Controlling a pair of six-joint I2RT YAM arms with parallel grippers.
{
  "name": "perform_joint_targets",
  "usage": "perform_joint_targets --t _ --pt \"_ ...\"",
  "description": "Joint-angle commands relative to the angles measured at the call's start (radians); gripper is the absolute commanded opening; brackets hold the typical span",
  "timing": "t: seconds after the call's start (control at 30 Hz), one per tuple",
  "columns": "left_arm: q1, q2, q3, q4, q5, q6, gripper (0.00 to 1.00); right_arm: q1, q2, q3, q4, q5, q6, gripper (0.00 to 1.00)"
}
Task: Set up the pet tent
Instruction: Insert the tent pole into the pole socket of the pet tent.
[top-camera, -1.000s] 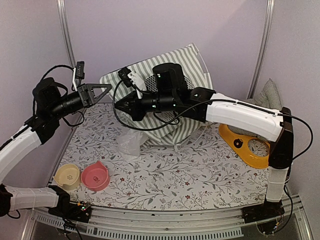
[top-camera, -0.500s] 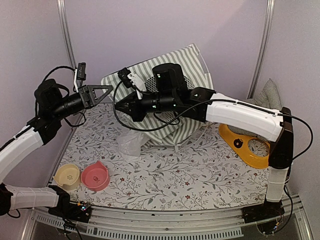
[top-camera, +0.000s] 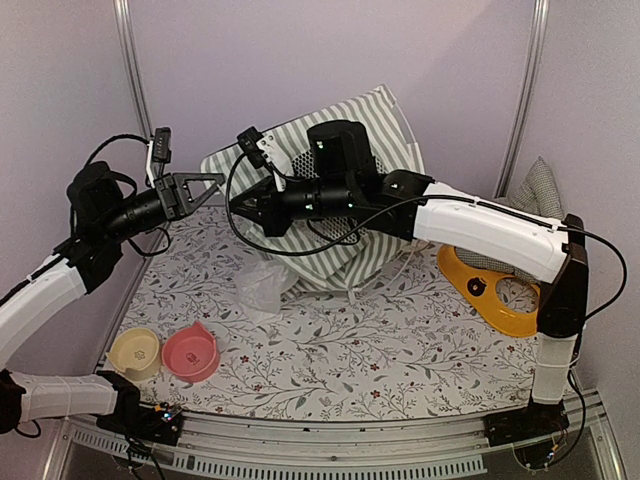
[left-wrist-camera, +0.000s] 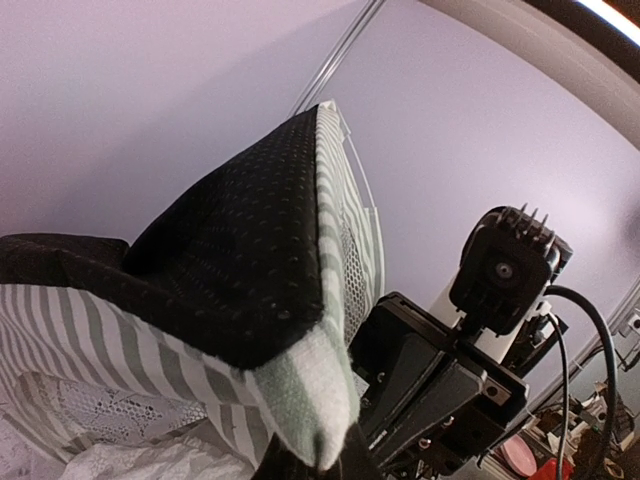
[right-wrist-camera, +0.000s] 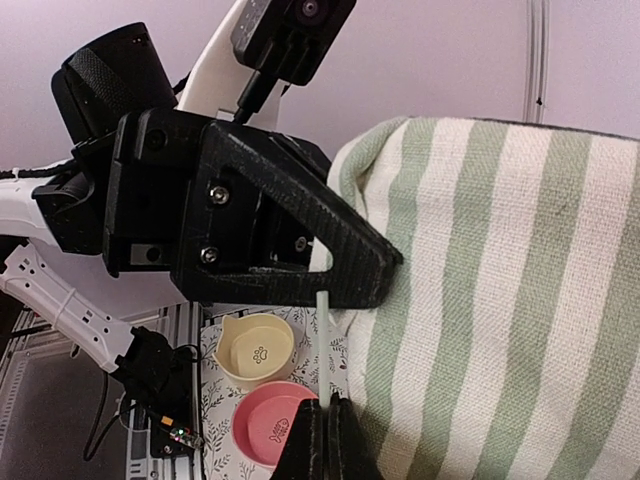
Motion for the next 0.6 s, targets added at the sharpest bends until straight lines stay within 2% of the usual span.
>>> perform_joint_targets --t 0.0,0.57 --pt "0.006 -0.035 0.03 0.053 0.008 -0.03 0.0 -0.036 0.022 0.017 -0.017 0.048 0.023 0.0" --pt "0.006 -0.03 0.042 0.077 -0.002 -0.124 0.0 -0.036 0.036 0.018 -0.037 0.057 0.023 0.0"
